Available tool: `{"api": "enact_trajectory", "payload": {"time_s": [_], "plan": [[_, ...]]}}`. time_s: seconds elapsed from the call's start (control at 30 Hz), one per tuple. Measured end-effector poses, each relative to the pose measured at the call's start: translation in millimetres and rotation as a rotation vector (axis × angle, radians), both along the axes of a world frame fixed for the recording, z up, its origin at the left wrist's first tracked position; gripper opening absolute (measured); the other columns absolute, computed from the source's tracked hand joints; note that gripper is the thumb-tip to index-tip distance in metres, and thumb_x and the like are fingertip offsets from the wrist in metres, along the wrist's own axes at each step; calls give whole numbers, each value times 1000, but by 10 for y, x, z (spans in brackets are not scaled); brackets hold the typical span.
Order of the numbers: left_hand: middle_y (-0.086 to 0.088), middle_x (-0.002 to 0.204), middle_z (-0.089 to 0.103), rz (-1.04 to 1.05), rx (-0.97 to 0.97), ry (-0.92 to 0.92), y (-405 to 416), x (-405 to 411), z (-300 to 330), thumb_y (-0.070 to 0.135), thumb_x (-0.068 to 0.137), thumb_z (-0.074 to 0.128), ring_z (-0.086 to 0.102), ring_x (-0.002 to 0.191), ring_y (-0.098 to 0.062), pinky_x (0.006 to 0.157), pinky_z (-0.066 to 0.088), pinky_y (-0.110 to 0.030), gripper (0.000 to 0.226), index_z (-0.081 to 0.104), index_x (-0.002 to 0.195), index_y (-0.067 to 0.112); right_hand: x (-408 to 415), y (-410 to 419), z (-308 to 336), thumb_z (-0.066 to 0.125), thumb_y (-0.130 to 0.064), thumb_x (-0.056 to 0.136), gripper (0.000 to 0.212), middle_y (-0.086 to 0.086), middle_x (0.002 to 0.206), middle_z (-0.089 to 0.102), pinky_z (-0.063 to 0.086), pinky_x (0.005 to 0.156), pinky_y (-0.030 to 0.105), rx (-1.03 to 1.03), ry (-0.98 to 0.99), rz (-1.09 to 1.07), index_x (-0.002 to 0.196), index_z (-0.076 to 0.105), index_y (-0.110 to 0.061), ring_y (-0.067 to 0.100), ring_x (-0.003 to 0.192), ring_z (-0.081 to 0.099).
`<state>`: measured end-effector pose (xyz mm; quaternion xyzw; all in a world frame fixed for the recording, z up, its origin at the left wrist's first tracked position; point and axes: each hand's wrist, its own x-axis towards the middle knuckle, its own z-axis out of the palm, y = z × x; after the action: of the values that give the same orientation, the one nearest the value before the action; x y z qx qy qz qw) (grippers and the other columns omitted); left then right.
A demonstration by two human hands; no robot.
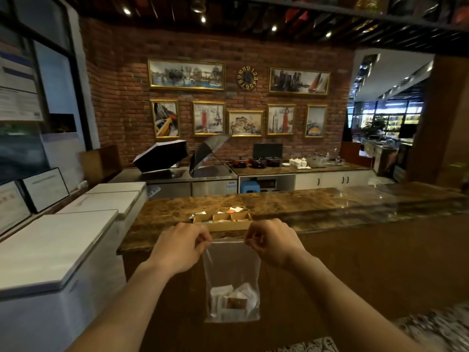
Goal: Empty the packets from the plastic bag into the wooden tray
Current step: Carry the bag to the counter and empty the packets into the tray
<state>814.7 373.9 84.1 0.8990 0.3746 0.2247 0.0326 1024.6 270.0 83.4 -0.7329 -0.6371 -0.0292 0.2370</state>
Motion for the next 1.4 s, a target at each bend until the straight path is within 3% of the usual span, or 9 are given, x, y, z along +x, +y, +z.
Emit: {"api": "enact_trajectory", "payload": {"time_s": [0.2, 0.77, 1.03, 1.13, 1.23, 1.3, 1.4], "plan": [[19, 104, 67, 21, 0, -8, 75, 162, 1, 34, 93, 63, 61, 96, -2, 81, 53, -27, 14, 66, 106, 40, 179, 111, 7, 68, -29, 94, 8, -13, 100, 70, 51, 71, 21, 49, -9, 20, 100, 71, -34, 3, 87, 63], [19, 101, 68, 92, -21, 42, 434, 1052, -81, 34, 94, 62, 62, 92, -1, 86, 54, -30, 12, 66, 104, 39, 1134, 634, -189, 68, -25, 92, 10, -12, 99, 71, 60, 79, 32, 105, 47, 84, 95, 73, -33, 5, 89, 64], [21, 99, 62, 70, -182, -36, 1210, 1359, -317, 36, 93, 62, 59, 92, 0, 85, 55, -33, 7, 62, 94, 43, 1430, 1335, -311, 68, -24, 92, 13, -11, 102, 73, 59, 81, 36, 51, 58, 65, 97, 72, -36, 8, 92, 66], [23, 97, 64, 115, -100, -40, 1666, 1484, -398, 37, 91, 64, 57, 96, -3, 84, 51, -32, 10, 63, 95, 46, 1517, 1762, -348, 69, -22, 90, 14, -11, 100, 73, 60, 83, 39, 30, 64, 57, 95, 72, -35, 7, 92, 67], [20, 101, 62, 85, -176, -34, 2138, 1583, -383, 36, 94, 60, 57, 93, -2, 77, 50, -29, 11, 62, 98, 46, 1614, 2220, -312, 67, -26, 93, 10, -10, 101, 70, 58, 84, 35, 9, 75, 29, 98, 71, -34, 7, 94, 63], [20, 99, 64, 84, -190, -52, 2467, 1643, -363, 36, 93, 61, 59, 94, -4, 80, 52, -31, 9, 63, 93, 45, 1660, 2526, -275, 66, -26, 94, 10, -13, 100, 68, 55, 83, 29, -13, 82, 6, 97, 71, -35, 5, 93, 60], [21, 98, 69, 79, -135, -42, 2999, 1748, -328, 38, 91, 63, 64, 92, -3, 81, 57, -33, 10, 66, 98, 44, 1763, 3040, -260, 67, -29, 93, 9, -13, 99, 70, 60, 82, 33, 14, 74, 6, 96, 72, -35, 4, 90, 63]]}}
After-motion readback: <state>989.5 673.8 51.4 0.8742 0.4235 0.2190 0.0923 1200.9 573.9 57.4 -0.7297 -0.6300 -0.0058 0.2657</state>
